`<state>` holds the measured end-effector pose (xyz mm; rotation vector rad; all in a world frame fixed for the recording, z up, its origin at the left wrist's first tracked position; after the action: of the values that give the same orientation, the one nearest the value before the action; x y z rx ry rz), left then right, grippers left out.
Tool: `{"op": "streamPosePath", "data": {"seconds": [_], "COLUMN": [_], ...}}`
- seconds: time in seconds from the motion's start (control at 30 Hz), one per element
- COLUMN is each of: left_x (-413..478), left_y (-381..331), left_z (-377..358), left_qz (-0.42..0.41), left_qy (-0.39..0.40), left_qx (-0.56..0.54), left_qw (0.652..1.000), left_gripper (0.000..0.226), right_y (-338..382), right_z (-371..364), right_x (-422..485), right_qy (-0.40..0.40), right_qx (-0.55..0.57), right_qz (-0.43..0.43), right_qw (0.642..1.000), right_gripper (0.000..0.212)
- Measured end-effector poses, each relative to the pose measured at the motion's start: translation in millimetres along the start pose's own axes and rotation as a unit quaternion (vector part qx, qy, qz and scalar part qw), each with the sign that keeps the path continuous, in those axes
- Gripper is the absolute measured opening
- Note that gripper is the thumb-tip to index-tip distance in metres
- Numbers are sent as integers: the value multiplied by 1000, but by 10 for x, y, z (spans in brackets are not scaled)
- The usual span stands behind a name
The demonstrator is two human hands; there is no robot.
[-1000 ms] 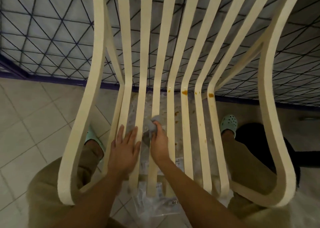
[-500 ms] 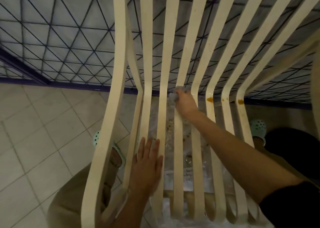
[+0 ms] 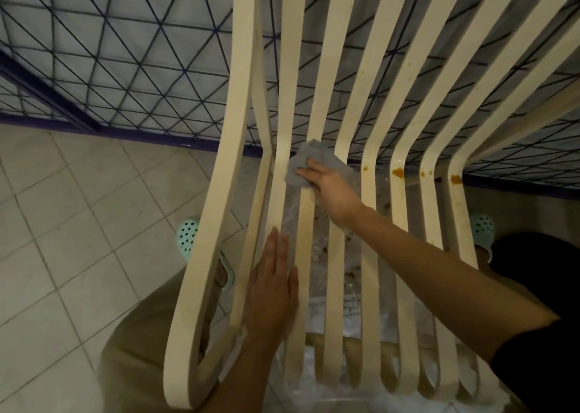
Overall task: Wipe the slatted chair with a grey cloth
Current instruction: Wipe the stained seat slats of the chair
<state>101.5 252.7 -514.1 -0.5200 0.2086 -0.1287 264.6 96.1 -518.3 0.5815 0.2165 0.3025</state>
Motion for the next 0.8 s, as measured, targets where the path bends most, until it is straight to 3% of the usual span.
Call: {"op": "streamPosePath", "data": {"seconds": [0.2,0.33,0.53,0.8], "left_x": [43,37,53,45], "left_y": [88,78,100,133], "left_z": [0,19,12,6], "left_qz": [42,89,104,116], "left_qy": [-42,-58,-52,-46], "left_qx": [-74,-96,-76,-81], "left_qw": [996,990,990,989], "left_gripper": [65,61,58,59], "right_y": [-108,43,176,209], "right_z": [233,99,74,-34], "right_x": [124,-144,-322,23], "right_qy": [34,-15,0,-63], "right_qx": [12,42,2,54], "right_qz": [-6,-20,39,-64], "right_qw": [999,999,999,994], "right_gripper": [44,45,41,36]}}
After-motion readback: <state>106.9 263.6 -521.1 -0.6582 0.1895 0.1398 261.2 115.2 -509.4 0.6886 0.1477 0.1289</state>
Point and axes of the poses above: each hand's wrist, its own x-axis towards the middle knuckle, its own z-axis out of the back of the hand, y = z × x, the point moved 4 cm from there along x, towards the middle knuckle
